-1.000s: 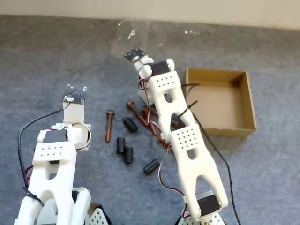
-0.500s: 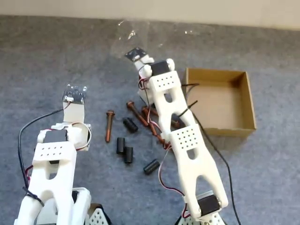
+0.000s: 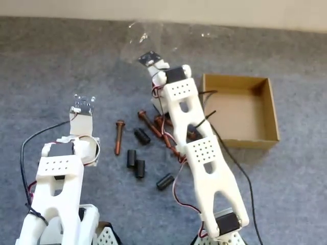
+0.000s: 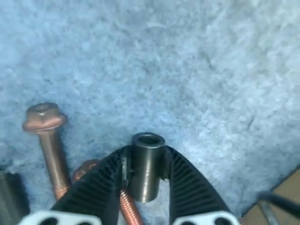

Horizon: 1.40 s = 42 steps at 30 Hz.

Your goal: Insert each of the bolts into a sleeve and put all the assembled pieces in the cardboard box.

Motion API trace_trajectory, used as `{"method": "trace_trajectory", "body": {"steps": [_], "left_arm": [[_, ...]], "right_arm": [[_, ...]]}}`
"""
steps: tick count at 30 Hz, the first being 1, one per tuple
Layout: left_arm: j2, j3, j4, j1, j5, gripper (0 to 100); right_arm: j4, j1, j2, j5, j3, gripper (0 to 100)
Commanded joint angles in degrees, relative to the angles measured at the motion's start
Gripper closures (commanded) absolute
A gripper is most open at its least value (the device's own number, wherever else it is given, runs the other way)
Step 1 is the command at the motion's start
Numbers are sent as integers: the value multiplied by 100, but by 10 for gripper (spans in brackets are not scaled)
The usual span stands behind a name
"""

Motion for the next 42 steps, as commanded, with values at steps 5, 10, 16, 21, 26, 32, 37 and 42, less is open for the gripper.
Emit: {"method": "trace_trajectory", "body": {"steps": [5, 10, 16, 21, 26, 32, 37, 42], "left_arm": [[-13, -66, -132, -13, 26, 881], [-13, -66, -132, -13, 26, 881], [-4, -84, -105, 338, 18, 882], [22, -189, -97, 505, 9, 881], [31, -646, 211, 840, -237, 881], [40, -1349, 800, 1358, -229, 880], [75, -1710, 1081, 1587, -229, 880], [1235, -2290, 1090, 1604, -211, 880]], "right_arm": [[145, 66, -1481, -440, -57, 994], [163, 75, -2290, -448, -40, 994], [163, 57, -3705, -448, 1095, 994], [154, 40, -5437, -448, 3073, 994], [136, 40, -7196, -448, 4813, 994], [57, 40, -8989, -422, 6580, 994], [-338, 40, -10316, -422, 8119, 994], [-831, 40, -11574, -422, 9684, 994]]}}
